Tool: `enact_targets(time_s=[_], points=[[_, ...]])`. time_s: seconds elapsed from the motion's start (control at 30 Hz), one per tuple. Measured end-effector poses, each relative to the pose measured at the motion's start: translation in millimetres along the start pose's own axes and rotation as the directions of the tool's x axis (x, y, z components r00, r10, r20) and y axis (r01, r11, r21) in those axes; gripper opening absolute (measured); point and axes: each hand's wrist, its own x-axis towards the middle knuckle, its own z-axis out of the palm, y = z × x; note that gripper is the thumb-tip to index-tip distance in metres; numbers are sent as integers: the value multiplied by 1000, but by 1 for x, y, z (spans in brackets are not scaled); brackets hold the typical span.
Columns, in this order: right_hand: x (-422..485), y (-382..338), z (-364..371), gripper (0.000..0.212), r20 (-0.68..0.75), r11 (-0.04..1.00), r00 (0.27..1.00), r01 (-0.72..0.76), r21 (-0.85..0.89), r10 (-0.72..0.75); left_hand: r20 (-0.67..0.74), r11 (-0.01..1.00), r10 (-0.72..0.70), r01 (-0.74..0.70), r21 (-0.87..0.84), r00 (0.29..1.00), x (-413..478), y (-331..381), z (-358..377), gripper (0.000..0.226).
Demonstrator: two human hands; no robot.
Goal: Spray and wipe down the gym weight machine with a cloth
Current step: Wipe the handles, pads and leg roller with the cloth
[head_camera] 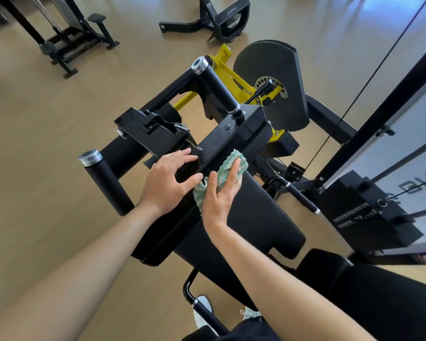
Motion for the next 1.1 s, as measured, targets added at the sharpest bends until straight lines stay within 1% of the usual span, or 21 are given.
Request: enact_targets(time_s=[0.07, 0.17, 0.37, 0.47, 0.57, 0.67, 0.77, 0.83, 0.97, 1.03, 1.1], points=[[-21, 5, 4, 70, 37, 1000, 999, 2, 0, -2, 0, 1000, 0, 0, 3, 1000, 0, 1, 0, 51], [-37, 6, 11, 68, 31, 999, 999, -19, 45, 18, 0, 1000, 2, -2, 10, 1000, 0, 1, -1, 50], [-16, 2, 6, 69, 13, 998, 999, -35, 46, 35, 1, 1000, 5, -5, 5, 1000, 0, -1, 0, 49], [3, -7, 0, 68, -11, 1000, 1000, 17, 0, -17, -11, 1000, 19, -19, 5, 1000, -1, -2, 0, 48], [13, -10, 0, 64, -74, 998, 996, 49, -42, -52, -12, 998, 43, -42, 37, 999, 0, -1, 1, 49], [-9, -6, 9, 64, -87, 997, 996, 22, -80, -29, -14, 993, 89, -88, 82, 996, -2, -2, 2, 51], [-50, 6, 19, 66, -27, 995, 1000, 14, -102, -17, -13, 977, 134, -130, 166, 991, -5, -2, 4, 52], [-79, 15, 24, 70, 13, 994, 1000, 1, -112, 1, -16, 969, 164, -158, 188, 986, -9, -3, 3, 51], [-116, 26, 31, 77, 72, 987, 996, -31, -155, 43, -26, 974, 198, -193, 114, 980, -14, -4, -2, 42], [-130, 28, 34, 80, 74, 981, 996, -44, -187, 58, 17, 981, 176, -177, 78, 984, -15, -4, -6, 40], [-143, 32, 35, 80, 87, 979, 994, -51, -198, 69, 91, 986, 163, -165, 15, 983, -20, -3, -8, 47]])
